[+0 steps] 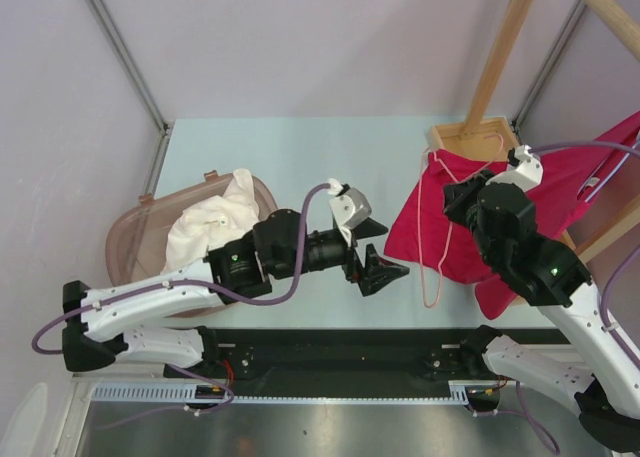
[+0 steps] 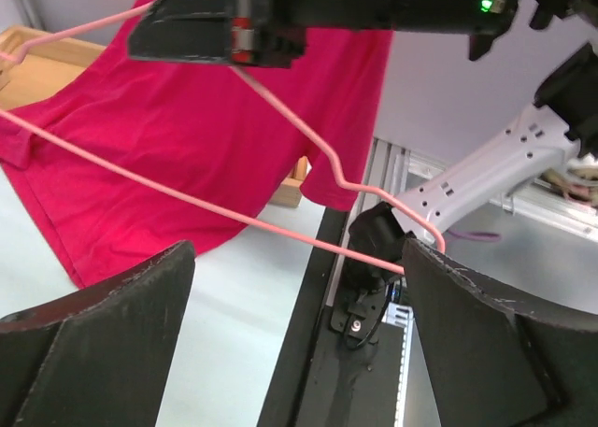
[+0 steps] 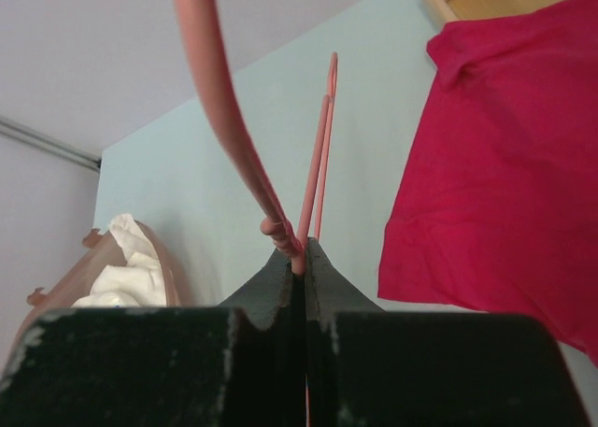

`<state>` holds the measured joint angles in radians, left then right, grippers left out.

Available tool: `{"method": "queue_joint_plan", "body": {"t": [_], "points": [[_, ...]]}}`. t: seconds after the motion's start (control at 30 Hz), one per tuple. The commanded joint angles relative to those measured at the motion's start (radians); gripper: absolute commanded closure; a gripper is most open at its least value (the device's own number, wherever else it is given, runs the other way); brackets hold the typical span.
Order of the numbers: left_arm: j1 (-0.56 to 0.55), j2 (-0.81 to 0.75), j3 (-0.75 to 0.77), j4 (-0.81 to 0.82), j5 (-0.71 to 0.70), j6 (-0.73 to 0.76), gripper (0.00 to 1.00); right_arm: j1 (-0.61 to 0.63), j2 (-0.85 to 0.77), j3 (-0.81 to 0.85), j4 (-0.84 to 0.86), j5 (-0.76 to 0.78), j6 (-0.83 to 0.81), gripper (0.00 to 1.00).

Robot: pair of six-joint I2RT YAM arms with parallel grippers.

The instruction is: Remove the t-shirt from the hanger

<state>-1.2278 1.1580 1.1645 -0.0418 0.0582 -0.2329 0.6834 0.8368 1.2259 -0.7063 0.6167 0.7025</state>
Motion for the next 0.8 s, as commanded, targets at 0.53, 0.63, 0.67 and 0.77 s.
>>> {"method": "queue_joint_plan", "body": {"t": [0.53,0.63,0.67,0.77], "points": [[-0.219,0.232,0.283,-0.228,-0.34,0.159,0.03,0.005,0.074,0.092,-0.168,0.265,0.215,1.0],[-0.239,0.284,0.326,-0.291,-0.469,0.176,0.09,0.005,0.085,0.101,-0.185,0.265,0.238,1.0],[-0.24,0.311,0.339,-0.308,-0.492,0.176,0.11,0.005,0.094,0.107,-0.191,0.268,0.256,1.0],[-0.24,0.348,0.365,-0.331,-0.555,0.19,0.15,0.005,0.11,0.122,-0.217,0.27,0.288,1.0]]}}
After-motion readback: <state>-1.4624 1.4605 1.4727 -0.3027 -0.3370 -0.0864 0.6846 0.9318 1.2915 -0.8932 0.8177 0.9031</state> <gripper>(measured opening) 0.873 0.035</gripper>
